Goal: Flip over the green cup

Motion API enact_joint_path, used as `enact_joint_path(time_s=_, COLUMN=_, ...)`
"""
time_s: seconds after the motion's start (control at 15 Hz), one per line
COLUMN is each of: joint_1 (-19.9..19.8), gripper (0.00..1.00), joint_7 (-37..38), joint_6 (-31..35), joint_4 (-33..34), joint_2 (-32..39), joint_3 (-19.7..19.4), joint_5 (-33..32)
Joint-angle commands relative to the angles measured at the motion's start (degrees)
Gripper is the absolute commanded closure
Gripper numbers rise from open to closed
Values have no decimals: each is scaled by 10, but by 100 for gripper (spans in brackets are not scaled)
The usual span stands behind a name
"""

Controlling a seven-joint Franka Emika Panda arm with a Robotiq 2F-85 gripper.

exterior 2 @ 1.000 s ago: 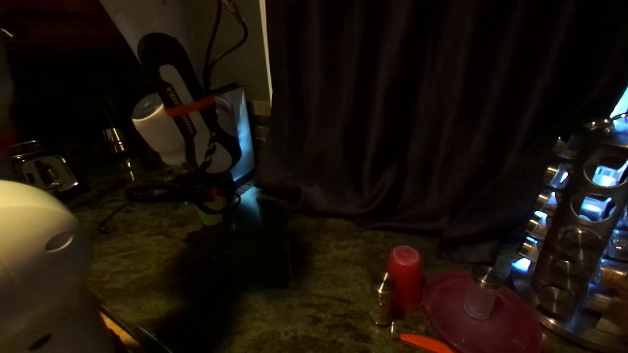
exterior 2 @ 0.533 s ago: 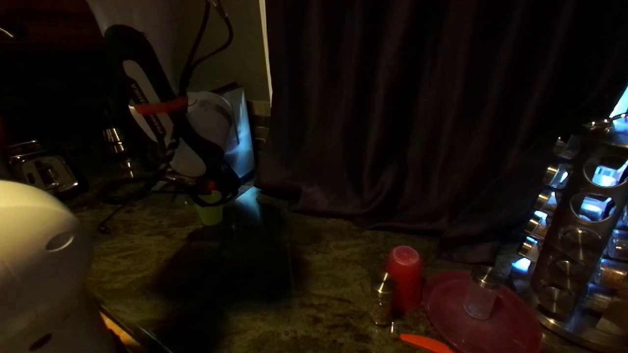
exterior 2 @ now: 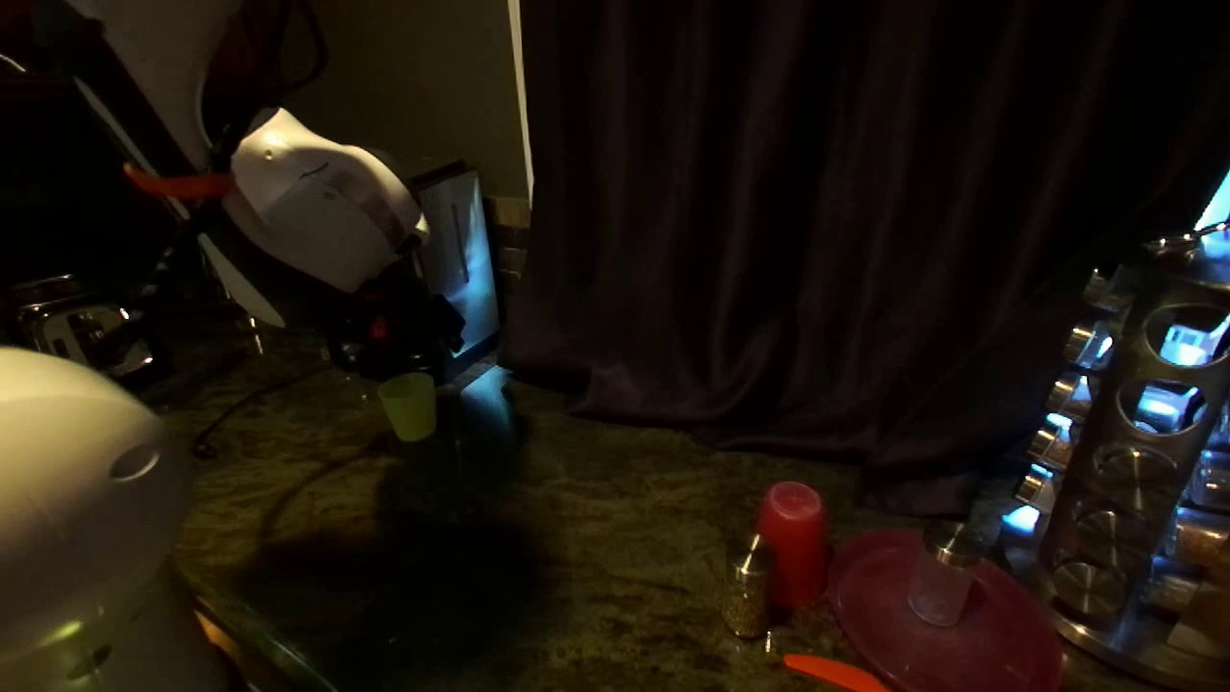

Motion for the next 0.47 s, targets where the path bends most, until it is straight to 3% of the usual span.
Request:
enact_joint_path(time_s=0.0, joint_1=43, gripper=0, joint_7=-73, joint_6=-76, joint_4=-55, joint_2=-50, joint_3=-5, joint_5=157)
enact_joint_path(time_s=0.07, joint_1=83, gripper=0, joint_7=-107, joint_6=-99, joint_4=-64, joint_2=-65, joint_3=-35, joint_5=202)
enact_joint_path(time_s=0.2, joint_1=121, gripper=0, joint_7=-184, joint_6=-108, joint_4=-35, joint_2=-70, joint_3=-55, joint_5=293)
enact_joint_path(time_s=0.27, joint_1=82, gripper=0, joint_7=-127, joint_6=-88, joint_4=-33, joint_2=-38, joint_3=-30, joint_5=225)
enact_joint_path(time_s=0.4, joint_1=105, gripper=0, joint_7=-164, joint_6=-94, joint_4=-27, joint_2=-52, joint_3=-44, joint_5=270)
